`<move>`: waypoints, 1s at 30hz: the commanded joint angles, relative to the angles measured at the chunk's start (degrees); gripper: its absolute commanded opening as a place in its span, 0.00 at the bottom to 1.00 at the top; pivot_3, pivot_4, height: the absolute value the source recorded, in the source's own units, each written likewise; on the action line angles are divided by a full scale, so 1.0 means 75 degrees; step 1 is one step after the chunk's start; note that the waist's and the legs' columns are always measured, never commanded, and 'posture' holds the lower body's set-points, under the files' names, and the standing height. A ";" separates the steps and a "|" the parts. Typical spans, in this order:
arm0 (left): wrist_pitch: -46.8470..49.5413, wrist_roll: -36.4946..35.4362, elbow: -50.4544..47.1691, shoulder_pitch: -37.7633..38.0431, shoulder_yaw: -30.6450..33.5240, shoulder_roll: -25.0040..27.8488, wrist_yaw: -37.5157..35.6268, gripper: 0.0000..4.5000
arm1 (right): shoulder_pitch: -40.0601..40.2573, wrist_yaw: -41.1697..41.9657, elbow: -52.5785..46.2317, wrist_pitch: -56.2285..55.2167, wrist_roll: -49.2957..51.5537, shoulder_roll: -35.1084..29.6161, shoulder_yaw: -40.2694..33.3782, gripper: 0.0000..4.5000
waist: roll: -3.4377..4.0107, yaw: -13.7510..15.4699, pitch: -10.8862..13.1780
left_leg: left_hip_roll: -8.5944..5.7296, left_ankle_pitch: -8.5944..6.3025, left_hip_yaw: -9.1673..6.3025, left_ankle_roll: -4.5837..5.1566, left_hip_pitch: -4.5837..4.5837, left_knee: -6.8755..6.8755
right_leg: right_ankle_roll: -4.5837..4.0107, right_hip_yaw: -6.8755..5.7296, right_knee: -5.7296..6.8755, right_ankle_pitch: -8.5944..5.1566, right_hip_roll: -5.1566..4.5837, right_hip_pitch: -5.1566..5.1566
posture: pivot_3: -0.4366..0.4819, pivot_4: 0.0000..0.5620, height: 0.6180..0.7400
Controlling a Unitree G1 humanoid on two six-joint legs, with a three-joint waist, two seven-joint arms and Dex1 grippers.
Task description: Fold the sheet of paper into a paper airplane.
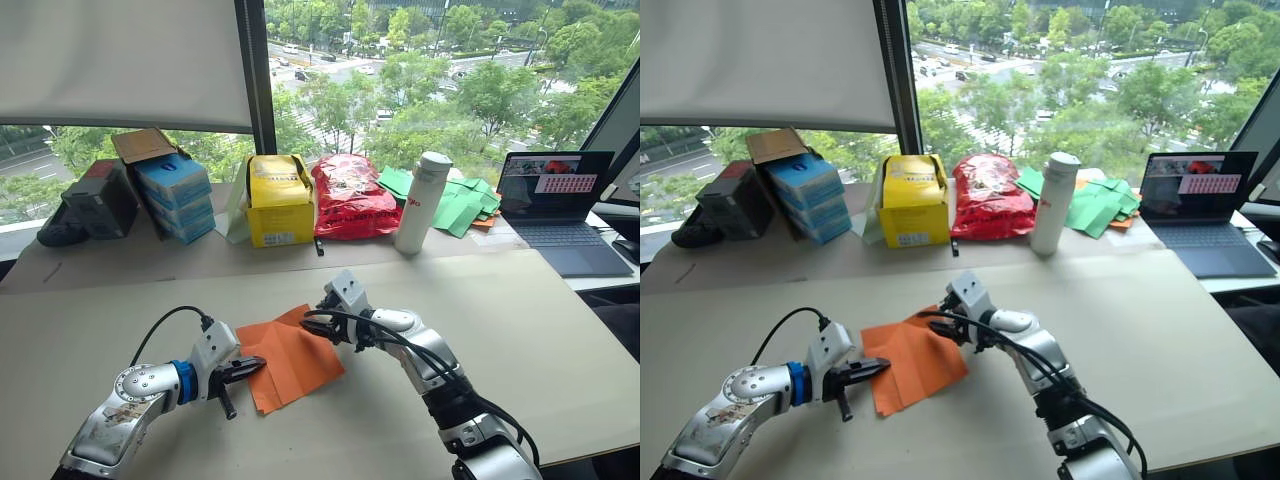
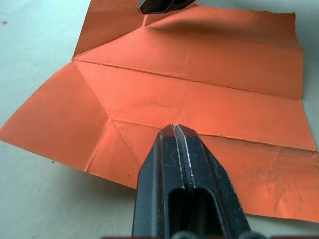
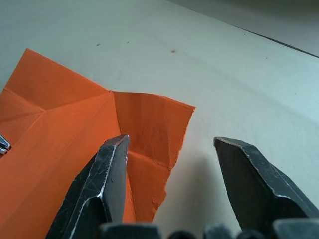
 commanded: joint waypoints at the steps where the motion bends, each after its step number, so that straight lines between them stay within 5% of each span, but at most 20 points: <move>1: 0.0080 0.0179 0.0039 0.0143 -0.0135 0.0054 0.0010 0.00 | -0.0191 0.0056 -0.0108 -0.0025 0.0243 0.0111 -0.0168 0.61 | 0.0000 -0.0001 0.0000 | 0.0000 0.0000 0.0000 0.0001 0.0000 0.0001 | 0.0000 -0.0001 0.0001 0.0000 0.0000 0.0000 | 0.48 0.27 1.00; 9: 0.0090 0.0173 0.0008 0.0188 -0.0096 0.0095 0.0006 0.00 | -0.0119 0.0108 -0.0227 -0.0004 0.0353 0.0092 -0.0118 0.02 | 0.0000 -0.0005 0.0000 | 0.0000 0.0000 0.0001 0.0000 0.0000 0.0000 | 0.0000 -0.0001 0.0002 0.0000 0.0000 -0.0001 | 0.48 0.27 1.00; 19: 0.0272 -0.0105 0.0112 -0.0017 0.0161 0.0055 -0.0023 0.00 | 0.0716 0.0334 -0.1567 -0.1496 0.0058 -0.0406 0.0317 0.01 | 0.0000 -0.0001 0.0000 | 0.0000 -0.0001 0.0000 0.0001 -0.0001 0.0000 | 0.0001 -0.0002 0.0002 0.0000 0.0001 -0.0002 | 0.48 0.27 1.00; 30: 0.0504 -0.0338 0.0594 -0.0884 0.0273 0.0303 -0.0602 0.00 | 0.1710 -0.0876 -0.2800 -0.3700 -0.3126 -0.1533 0.1847 0.01 | -0.0002 0.0007 0.0001 | 0.0000 0.0013 0.0003 -0.0023 -0.0003 0.0001 | 0.0001 -0.0020 0.0012 -0.0001 0.0008 -0.0012 | 0.48 0.27 1.00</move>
